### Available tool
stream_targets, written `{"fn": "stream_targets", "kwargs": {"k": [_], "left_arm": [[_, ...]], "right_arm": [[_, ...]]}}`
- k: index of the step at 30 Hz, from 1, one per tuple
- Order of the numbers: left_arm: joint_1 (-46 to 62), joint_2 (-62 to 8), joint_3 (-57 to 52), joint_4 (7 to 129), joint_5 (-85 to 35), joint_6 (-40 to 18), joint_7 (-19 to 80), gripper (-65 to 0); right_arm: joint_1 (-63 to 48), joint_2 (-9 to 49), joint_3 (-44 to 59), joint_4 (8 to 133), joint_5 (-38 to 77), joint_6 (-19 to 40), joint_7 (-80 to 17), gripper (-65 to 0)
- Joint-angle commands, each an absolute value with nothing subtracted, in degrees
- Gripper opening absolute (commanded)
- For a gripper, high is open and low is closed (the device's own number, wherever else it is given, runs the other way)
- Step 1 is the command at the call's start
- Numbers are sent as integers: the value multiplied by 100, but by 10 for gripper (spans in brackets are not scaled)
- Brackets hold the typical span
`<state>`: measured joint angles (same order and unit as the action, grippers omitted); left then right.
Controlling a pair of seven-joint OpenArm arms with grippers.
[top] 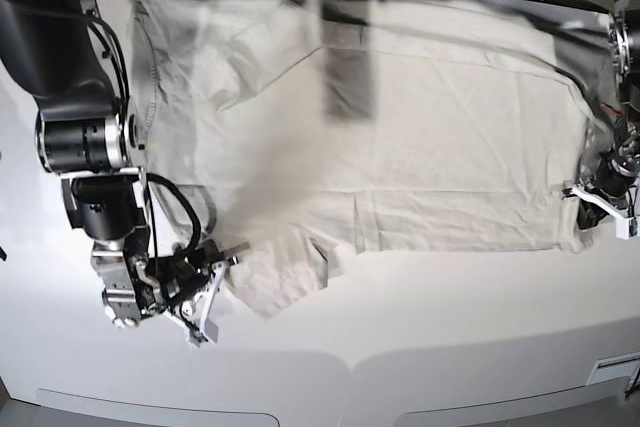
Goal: Fold the T-shirt properly
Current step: 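Pull the right gripper's edge toward the hem, smoothing the shirt, then lift the shirt side with the right gripper and fold it lengthwise over the body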
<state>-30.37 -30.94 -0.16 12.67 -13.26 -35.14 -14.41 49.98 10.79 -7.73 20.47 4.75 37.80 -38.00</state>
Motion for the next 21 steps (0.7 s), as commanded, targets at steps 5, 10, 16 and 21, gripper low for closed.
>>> {"fn": "stream_targets", "kwargs": {"k": [5,10,16,21], "left_arm": [[-3256,-3428,-27,1328,-1737,-3712,-1590,-650],[-3256,-3677,-27,1328,-2158,-3715,-1144,-650],[-3253,-3800,-27,1382,-2244,-4000,-1007,-650],[-3253,-3813,-27,1743,-2281,-4000,-829,-650]], "right_arm": [[5317,1020,-764,2213,620,3885,-3804,-650],[5317,913,-764,2257,620,3972,-3848,-650],[5315,840,-764,2574,624,3986,-3940,-650],[5312,840,-762,2967,814,3983,-4239,-650]]}}
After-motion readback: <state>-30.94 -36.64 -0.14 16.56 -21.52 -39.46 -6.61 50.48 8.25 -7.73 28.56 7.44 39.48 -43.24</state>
